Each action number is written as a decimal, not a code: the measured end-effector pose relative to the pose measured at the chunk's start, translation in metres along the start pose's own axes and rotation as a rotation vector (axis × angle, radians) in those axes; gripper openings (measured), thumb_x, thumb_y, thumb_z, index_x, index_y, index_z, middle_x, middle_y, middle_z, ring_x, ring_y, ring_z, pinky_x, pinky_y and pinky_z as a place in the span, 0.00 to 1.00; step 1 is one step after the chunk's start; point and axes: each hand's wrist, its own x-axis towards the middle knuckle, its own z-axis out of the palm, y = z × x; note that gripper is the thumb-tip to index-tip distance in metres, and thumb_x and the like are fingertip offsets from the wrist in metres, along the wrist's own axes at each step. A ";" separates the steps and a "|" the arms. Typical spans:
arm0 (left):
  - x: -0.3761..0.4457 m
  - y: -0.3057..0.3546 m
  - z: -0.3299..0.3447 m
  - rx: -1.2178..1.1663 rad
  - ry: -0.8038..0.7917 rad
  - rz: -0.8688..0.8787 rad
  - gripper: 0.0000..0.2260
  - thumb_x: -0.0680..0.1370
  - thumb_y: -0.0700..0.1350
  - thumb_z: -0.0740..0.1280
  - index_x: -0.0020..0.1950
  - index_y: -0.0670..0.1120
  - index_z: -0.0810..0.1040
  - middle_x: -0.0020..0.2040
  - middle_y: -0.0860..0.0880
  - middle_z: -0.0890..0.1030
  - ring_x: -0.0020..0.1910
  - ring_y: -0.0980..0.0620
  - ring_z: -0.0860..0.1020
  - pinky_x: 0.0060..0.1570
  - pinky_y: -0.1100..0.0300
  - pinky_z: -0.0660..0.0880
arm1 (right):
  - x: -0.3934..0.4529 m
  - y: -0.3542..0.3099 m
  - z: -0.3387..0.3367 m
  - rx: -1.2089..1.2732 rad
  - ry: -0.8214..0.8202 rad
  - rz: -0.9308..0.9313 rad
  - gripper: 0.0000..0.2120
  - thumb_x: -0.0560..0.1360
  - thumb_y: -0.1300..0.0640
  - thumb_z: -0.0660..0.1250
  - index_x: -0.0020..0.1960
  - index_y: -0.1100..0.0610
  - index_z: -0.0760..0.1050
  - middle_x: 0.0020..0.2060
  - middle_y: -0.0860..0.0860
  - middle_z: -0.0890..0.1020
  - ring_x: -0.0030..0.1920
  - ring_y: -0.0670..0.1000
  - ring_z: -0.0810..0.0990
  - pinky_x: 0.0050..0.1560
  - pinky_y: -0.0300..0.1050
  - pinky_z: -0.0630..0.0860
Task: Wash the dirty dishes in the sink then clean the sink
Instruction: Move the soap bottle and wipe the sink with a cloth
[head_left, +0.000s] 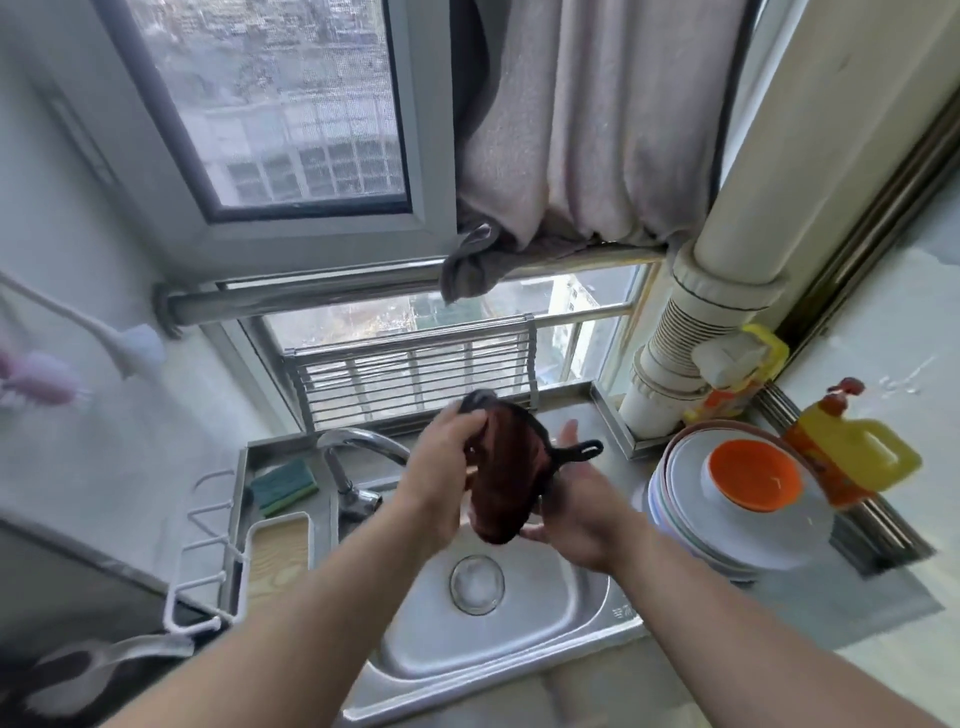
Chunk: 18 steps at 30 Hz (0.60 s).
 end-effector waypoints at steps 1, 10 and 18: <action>0.002 0.007 -0.001 -0.050 0.018 -0.035 0.11 0.76 0.56 0.66 0.45 0.52 0.84 0.39 0.51 0.84 0.38 0.52 0.81 0.41 0.55 0.74 | -0.001 -0.006 -0.002 0.062 -0.042 0.006 0.48 0.70 0.18 0.42 0.67 0.46 0.82 0.67 0.52 0.83 0.71 0.57 0.77 0.73 0.63 0.66; 0.009 0.037 -0.005 0.110 -0.050 0.033 0.05 0.78 0.41 0.75 0.49 0.47 0.80 0.39 0.46 0.82 0.40 0.47 0.82 0.37 0.55 0.78 | -0.015 -0.025 -0.010 -0.249 0.056 -0.247 0.08 0.80 0.63 0.71 0.58 0.60 0.84 0.50 0.61 0.87 0.46 0.57 0.87 0.41 0.45 0.83; 0.012 0.043 -0.018 0.527 -0.073 0.087 0.19 0.63 0.36 0.60 0.44 0.57 0.78 0.38 0.46 0.78 0.39 0.44 0.75 0.36 0.55 0.71 | -0.020 -0.046 0.008 -0.394 0.121 -0.328 0.06 0.84 0.58 0.67 0.50 0.58 0.79 0.43 0.57 0.80 0.44 0.55 0.75 0.50 0.54 0.72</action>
